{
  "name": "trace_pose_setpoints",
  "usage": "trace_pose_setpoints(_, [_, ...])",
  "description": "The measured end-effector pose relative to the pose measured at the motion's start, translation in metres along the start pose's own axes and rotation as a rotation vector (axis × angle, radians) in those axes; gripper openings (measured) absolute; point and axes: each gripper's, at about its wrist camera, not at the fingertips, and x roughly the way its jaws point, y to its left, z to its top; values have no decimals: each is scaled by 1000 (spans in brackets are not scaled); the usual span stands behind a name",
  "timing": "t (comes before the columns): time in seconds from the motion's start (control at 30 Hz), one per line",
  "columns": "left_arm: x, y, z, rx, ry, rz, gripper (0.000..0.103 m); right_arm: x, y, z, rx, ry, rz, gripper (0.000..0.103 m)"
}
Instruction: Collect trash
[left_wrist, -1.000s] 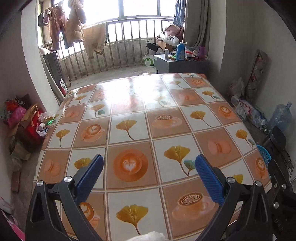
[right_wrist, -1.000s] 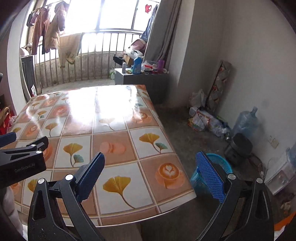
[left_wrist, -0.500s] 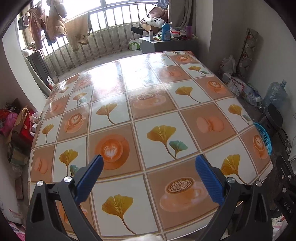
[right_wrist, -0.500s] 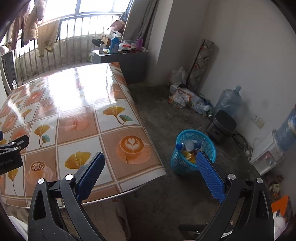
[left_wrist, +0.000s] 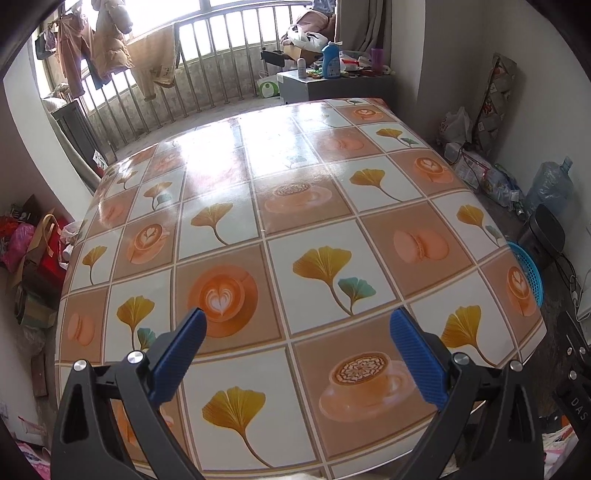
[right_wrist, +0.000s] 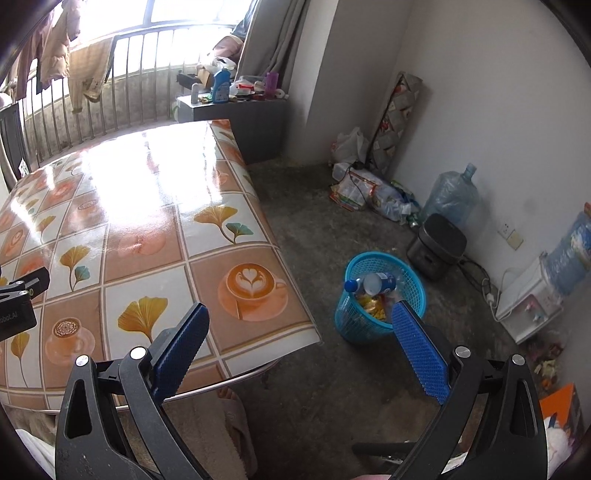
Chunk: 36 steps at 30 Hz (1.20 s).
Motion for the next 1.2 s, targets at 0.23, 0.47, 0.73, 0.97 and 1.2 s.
trace_pose_setpoints(0.23, [-1, 0, 2, -2, -6, 0, 97, 0, -1, 0, -2, 0, 0, 95])
trace_pose_setpoints(0.47, [-1, 1, 2, -3, -9, 1, 97, -3, 2, 3, -10, -8, -3, 95])
trace_pose_setpoints(0.73, [-6, -3, 2, 6, -24, -23, 97, -6, 2, 4, -9, -14, -7, 95])
trace_pose_setpoints(0.97, [-11, -7, 0, 19, -45, -41, 97, -7, 3, 5, -6, -16, -9, 95])
trace_pose_setpoints(1.2, [-11, -7, 0, 18, -44, -42, 97, -8, 5, 6, -8, -17, -6, 95])
